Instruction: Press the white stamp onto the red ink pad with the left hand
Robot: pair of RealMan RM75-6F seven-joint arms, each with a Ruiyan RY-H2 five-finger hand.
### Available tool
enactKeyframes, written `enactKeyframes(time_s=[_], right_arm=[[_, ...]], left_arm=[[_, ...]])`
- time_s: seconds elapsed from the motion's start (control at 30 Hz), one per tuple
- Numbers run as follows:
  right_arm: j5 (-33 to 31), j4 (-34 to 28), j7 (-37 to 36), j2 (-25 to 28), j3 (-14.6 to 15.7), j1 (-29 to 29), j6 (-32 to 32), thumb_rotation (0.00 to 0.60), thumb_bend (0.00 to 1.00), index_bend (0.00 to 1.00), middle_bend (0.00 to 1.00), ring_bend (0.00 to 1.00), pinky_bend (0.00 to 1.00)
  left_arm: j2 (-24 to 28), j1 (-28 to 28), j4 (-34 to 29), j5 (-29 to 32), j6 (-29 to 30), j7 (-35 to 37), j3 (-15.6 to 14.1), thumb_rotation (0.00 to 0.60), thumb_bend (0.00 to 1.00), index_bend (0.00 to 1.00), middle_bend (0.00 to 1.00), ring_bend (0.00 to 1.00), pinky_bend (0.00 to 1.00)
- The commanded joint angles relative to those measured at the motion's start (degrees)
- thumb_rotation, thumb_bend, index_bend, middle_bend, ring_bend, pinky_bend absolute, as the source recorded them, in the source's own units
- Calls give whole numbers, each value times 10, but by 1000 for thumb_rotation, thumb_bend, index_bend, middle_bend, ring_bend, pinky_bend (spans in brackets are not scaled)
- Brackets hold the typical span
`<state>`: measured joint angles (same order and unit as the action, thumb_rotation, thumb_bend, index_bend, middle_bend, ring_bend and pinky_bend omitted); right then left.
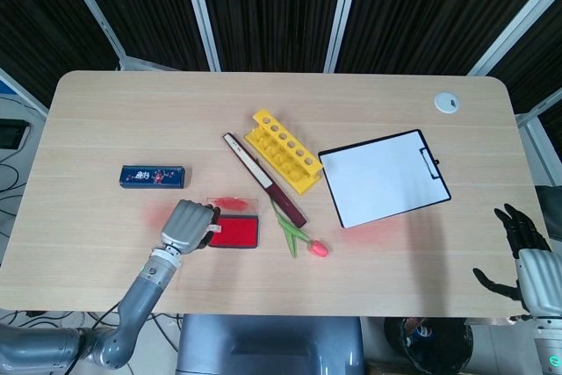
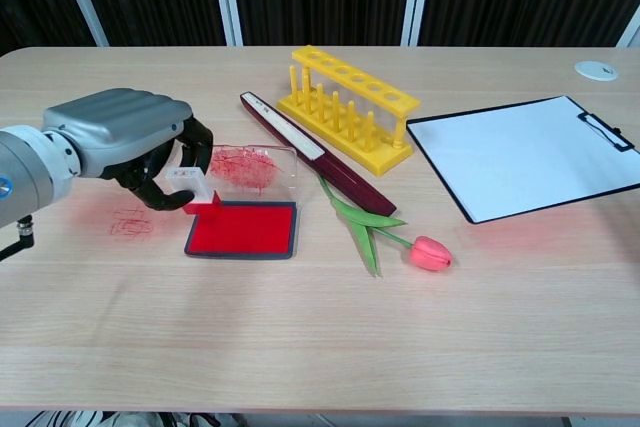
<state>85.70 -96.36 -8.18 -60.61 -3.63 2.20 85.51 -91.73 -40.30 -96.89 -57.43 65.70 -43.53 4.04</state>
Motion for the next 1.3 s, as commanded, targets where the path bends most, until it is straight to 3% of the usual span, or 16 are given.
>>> enactKeyframes(time_s=[0.03, 0.6, 1.3], right_arm=[[0, 0, -1, 1, 0, 0, -1, 600, 264, 101, 0, 0, 192], [-6, -4, -12, 5, 0, 2, -9, 600, 264, 100, 0, 0, 192], [-6, -8, -16, 8, 2, 2, -12, 600, 264, 101, 0, 0, 192]], left_arm=[[-11, -8, 1, 9, -4, -13, 5, 600, 490, 769, 764, 589, 618], [-48, -59, 24, 139, -23, -97, 40, 600, 489, 768, 763, 589, 619], [-65, -84, 56, 176, -26, -103, 26, 600, 492, 768, 762, 589, 620]])
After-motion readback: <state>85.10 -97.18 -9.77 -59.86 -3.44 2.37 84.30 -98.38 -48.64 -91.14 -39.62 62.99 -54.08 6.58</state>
